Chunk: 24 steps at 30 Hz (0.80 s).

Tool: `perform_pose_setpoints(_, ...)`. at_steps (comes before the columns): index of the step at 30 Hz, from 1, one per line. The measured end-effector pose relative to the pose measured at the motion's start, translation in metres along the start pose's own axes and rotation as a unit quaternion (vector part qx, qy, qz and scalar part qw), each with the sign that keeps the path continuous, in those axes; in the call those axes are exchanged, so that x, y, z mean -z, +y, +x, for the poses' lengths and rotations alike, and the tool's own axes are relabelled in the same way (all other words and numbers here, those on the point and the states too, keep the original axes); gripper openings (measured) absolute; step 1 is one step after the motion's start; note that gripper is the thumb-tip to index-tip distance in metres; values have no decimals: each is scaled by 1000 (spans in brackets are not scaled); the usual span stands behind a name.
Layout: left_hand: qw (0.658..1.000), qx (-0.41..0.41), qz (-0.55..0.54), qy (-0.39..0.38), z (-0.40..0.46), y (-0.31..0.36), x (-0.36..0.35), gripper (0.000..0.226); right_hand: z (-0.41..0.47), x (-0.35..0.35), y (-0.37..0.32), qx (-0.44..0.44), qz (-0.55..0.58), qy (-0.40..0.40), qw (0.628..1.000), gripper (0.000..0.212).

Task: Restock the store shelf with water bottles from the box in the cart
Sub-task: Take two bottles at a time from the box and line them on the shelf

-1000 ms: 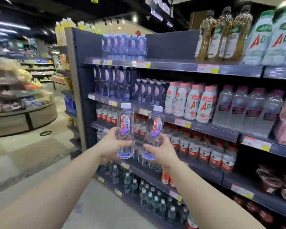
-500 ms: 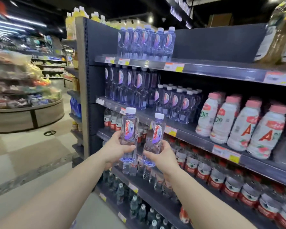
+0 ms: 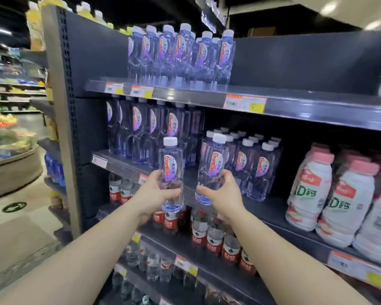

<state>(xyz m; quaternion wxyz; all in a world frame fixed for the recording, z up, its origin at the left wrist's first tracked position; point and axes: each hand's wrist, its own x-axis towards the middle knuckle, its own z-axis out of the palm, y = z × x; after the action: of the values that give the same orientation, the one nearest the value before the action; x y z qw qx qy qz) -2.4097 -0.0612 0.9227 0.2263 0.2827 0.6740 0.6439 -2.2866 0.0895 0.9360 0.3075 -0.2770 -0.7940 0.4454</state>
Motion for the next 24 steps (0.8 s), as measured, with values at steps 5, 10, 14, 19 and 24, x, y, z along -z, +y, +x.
perform_pose_setpoints(5,997,-27,45,-63,63,5,35,48,40,-40,-2,-50,-37,104,993,81)
perform_pose_setpoints(10,991,-44,42,-121,105,6,62,50,65,-67,-2,-104,-89,166,977,80)
perform_pose_setpoints(14,984,-21,49,-169,121,-1,68,64,70,-78,-4,-129,-126,182,966,77)
perform_pose_setpoints(19,979,-13,40,-202,134,-10,72,82,72,-80,-9,-135,-155,166,965,79)
perform_pose_setpoints(24,976,-3,28,-217,141,-16,71,94,66,-74,-4,-146,-162,132,967,83)
